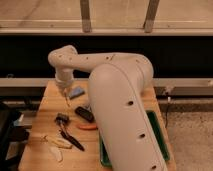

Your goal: Place fork in tray

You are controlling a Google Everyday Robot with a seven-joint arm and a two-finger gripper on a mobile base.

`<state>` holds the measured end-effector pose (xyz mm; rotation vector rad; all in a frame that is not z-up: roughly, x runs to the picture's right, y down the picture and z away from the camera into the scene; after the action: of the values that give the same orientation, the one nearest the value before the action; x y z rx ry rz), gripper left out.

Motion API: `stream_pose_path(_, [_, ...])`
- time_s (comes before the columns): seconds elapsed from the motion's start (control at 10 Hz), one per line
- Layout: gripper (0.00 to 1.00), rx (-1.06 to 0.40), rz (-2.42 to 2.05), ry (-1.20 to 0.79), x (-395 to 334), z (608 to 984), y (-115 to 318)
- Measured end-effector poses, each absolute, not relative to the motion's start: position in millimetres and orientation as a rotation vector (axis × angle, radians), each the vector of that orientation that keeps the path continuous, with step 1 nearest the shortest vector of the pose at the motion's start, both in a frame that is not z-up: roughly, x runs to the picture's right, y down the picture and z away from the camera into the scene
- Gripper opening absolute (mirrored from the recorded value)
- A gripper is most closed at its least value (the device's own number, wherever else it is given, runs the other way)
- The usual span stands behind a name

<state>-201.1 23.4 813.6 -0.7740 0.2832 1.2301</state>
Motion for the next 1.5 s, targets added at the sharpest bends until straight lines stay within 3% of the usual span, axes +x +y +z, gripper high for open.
stream_pose_path(0.4, [0.00,-0.844,1.349,0.423,-99,787,43])
stream_pose_path(0.9, [0.00,-0.804,1.554,0.543,9,723,72])
stream_pose_path(1.2, [0.00,-0.771,1.676,0.599,57,677,104])
stream_pose_path(1.5, [0.00,-0.763,1.704,0.610,65,665,114])
